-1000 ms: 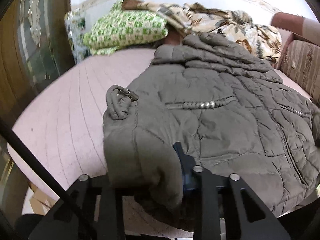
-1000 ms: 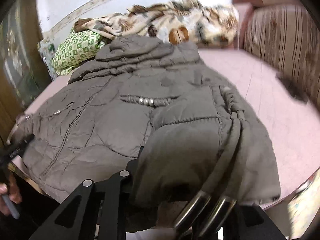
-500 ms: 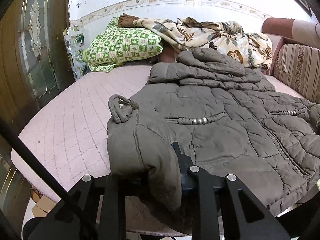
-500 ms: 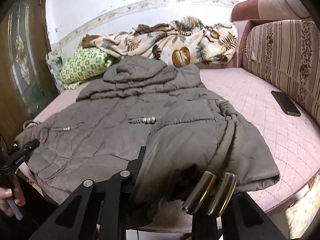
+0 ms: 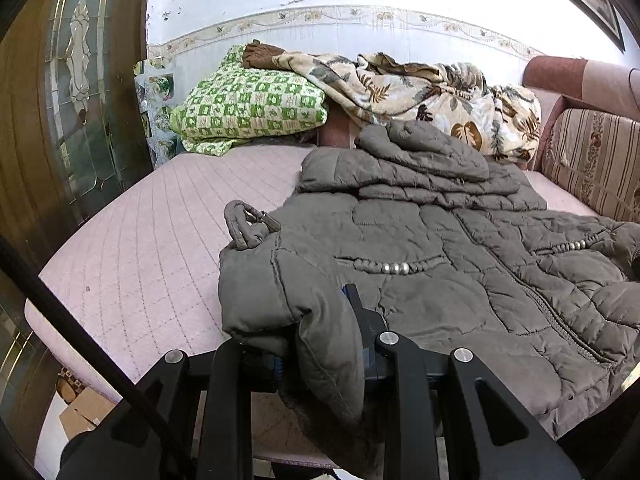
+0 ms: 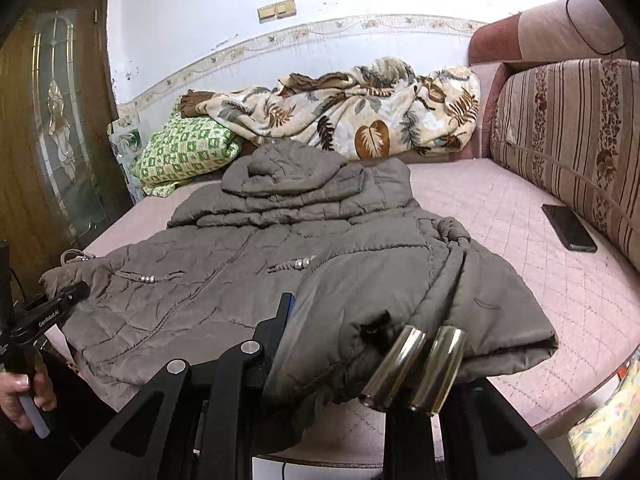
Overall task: Fold large clothes
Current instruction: 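Lift the side panel with the right gripper over the body while the left gripper holds the hem, then lift the jacket hem with both grippers and fold it over the body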
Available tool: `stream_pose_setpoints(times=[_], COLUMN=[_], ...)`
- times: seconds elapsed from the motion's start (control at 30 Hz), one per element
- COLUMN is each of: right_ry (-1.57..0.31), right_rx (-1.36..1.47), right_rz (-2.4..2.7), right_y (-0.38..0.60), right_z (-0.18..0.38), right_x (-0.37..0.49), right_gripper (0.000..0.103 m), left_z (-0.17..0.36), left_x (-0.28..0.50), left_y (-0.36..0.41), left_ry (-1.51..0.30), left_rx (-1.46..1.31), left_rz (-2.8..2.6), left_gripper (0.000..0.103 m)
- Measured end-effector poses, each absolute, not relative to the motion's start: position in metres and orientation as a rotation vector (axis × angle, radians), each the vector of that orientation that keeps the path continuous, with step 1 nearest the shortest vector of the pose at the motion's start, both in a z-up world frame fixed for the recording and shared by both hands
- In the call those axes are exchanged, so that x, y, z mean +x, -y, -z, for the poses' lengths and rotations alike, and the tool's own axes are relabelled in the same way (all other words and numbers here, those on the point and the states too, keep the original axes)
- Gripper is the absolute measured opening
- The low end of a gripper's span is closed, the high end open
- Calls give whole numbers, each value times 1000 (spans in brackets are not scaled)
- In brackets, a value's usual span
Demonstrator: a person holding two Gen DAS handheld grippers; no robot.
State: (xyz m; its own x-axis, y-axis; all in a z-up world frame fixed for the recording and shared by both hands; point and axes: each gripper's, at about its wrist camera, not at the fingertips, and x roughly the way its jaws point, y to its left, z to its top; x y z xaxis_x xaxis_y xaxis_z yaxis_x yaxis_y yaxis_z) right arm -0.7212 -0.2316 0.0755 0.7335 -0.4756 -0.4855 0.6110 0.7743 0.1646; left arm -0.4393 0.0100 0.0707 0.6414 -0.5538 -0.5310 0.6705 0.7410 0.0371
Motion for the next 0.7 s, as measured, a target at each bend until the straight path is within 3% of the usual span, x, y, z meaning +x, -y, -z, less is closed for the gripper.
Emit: stream_pose_setpoints(times=[0.7], right_ry=[-309], right_rx=[312], right_rz=[558], right_y=[255], right_z=[-140], right_x=[-711], right_gripper=[26], left_z=[-143], left_x=[-415], left_y=[9], left_ry=[-432], left_rx=[152], left_rz=[722], left_gripper=[24])
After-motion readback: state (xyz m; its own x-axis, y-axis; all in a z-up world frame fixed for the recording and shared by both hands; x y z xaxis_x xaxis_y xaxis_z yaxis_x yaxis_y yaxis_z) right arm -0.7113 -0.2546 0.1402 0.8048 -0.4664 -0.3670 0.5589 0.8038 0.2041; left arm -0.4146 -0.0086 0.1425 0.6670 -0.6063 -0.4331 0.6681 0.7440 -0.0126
